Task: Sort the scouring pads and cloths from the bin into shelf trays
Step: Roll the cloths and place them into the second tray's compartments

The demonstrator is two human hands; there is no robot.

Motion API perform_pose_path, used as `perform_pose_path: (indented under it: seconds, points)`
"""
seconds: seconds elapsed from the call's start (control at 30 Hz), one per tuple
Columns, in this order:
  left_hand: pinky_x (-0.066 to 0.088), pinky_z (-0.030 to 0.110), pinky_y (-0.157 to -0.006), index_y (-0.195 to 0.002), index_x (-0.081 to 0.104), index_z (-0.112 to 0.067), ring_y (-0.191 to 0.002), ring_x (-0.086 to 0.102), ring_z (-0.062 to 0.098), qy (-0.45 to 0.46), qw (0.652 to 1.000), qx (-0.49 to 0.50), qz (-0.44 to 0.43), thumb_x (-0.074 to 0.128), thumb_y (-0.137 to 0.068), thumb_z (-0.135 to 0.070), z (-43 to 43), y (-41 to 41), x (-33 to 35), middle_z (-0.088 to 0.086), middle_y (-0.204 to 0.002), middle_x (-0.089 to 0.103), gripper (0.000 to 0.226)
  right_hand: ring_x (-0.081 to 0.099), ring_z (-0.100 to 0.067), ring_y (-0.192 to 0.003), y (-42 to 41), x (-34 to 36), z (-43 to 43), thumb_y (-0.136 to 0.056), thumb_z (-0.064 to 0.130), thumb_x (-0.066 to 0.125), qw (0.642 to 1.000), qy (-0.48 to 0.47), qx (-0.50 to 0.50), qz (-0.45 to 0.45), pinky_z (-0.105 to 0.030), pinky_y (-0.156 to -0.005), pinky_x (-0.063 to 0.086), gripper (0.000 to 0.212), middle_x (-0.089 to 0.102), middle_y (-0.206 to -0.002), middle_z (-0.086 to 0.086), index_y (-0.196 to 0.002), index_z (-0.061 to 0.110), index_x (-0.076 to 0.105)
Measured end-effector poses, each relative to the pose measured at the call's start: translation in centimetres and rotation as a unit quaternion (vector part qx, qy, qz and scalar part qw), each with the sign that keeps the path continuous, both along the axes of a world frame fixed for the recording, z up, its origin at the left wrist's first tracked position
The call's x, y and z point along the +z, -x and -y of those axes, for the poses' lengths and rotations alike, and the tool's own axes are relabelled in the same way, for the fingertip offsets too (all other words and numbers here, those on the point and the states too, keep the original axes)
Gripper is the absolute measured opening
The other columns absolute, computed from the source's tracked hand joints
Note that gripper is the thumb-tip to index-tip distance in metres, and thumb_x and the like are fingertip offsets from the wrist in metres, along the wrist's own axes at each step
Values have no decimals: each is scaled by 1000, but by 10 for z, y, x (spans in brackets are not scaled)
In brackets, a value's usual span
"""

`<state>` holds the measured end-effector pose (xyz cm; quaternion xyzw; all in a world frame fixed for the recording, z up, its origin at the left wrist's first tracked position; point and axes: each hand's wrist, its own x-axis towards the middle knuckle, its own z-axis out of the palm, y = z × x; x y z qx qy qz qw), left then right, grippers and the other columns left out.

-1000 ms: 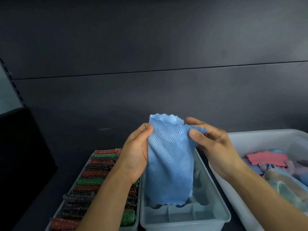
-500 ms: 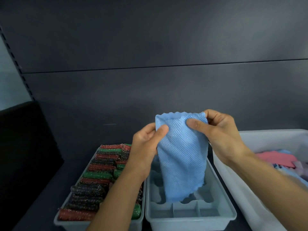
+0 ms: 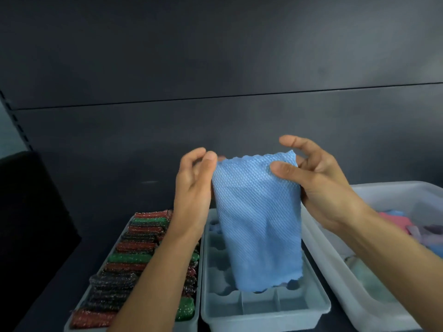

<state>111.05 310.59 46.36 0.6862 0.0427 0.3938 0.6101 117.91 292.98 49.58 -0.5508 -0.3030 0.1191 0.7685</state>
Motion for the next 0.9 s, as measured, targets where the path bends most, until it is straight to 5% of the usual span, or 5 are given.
perform_pose_path:
  seconds: [0.23,0.43,0.57,0.7,0.9]
  points:
    - [55,27,-79,-104,58,-34,-91,64,0,-161,975,-102,-111,75,-67,-55,39,14,19,-13,-99,66,46,56,-20,-47,-2,9,-10,-86,0,65,990,95,-90,44,-26,-45,46,33,54,-62,-7,-112,15,53]
    - [53,31,-91,-113,64,-12,-102,69,17,-51,988,-117,-88,73,-84,-5,37,-2,8,5,-107,72,31,72,-28,-90,8,26,4,-86,9,65,983,134,67,103,-33,-82,58,34,74,-95,-15,-118,8,55]
    - [52,47,-93,-106,70,-11,-101,68,37,12,987,-139,-79,67,-87,-13,25,0,8,18,-104,72,19,68,-17,-92,-10,24,22,-68,23,83,978,75,-82,179,-24,-78,54,53,71,-104,-5,-116,18,60]
    - [58,39,-86,-110,68,-11,-98,71,27,54,979,-181,-78,60,-93,-9,18,7,18,12,-105,74,19,66,-16,-107,-25,-1,22,-53,51,87,977,190,86,50,-29,-82,54,90,66,-123,0,-131,22,53]
    - [59,32,-82,-113,67,-8,-99,72,22,73,977,-178,-89,58,-95,-12,7,14,24,7,-107,74,21,68,-26,-94,-21,-8,6,-70,26,80,995,71,68,-20,-42,-86,53,41,72,-106,-13,-105,7,71]
